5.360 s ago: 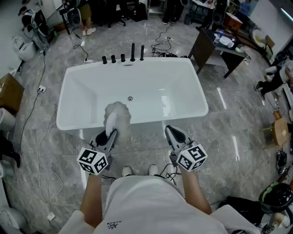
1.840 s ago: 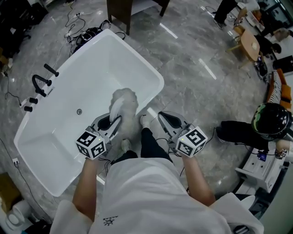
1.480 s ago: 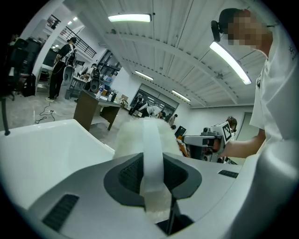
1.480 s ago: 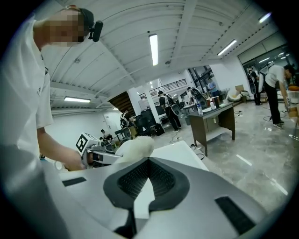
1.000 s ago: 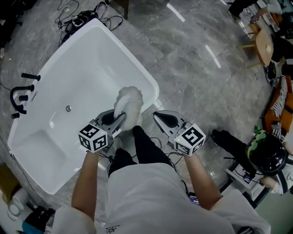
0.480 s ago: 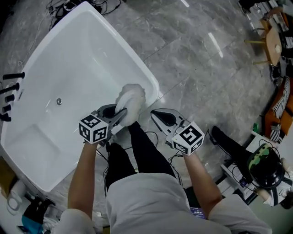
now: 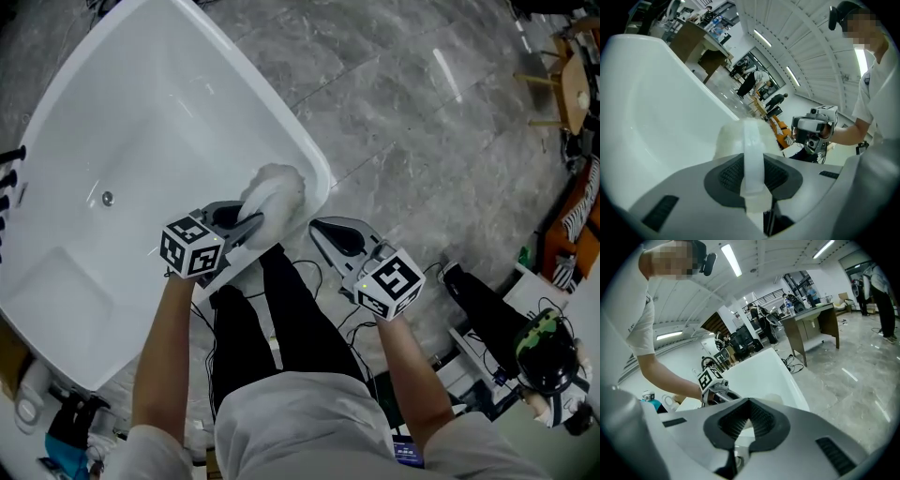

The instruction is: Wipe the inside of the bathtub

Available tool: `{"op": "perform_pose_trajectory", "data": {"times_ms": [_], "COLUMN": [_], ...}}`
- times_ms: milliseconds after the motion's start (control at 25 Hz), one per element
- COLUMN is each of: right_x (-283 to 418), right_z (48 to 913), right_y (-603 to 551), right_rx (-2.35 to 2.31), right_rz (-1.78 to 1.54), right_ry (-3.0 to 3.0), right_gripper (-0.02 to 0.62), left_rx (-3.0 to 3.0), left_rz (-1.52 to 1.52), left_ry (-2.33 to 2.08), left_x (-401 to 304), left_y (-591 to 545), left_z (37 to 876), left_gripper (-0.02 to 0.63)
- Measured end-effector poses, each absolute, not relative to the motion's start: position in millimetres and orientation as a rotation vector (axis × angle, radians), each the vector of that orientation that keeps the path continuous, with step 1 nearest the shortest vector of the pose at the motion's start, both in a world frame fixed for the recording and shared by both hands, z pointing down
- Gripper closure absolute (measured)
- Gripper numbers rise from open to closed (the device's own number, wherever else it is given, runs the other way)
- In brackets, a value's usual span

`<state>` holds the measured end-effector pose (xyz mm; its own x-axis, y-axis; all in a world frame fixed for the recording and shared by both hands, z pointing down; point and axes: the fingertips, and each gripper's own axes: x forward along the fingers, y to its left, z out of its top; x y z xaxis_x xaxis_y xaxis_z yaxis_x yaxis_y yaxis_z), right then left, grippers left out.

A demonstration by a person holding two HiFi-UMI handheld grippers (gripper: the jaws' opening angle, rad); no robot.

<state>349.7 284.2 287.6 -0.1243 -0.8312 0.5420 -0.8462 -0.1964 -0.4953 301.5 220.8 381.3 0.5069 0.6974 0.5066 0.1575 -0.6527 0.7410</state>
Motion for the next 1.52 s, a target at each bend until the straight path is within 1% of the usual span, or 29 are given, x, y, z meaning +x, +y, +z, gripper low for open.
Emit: {"op": "perform_pose_trajectory", "data": {"times_ms": [400,1000,1520], "right_x": [358,362,353], "right_z": [325,366,395], "right_y": [295,289,231], "right_rx": [2.077,2.054,1.844], "right_rz": [1.299,1.326,1.134], "right_ry": [-1.958,-2.013,-1.99], "right_gripper": [0.592,0.592,0.592], "left_rx": [2.02,1.914,1.935], "left_rz": [1.168,1.224,1.286], "left_ry": [0.816,0.826,0.772], "left_x": [306,308,293], "left_y": [243,239,219], "left_z": [423,477,543], "left_gripper": [0.509,0.509,0.509]}}
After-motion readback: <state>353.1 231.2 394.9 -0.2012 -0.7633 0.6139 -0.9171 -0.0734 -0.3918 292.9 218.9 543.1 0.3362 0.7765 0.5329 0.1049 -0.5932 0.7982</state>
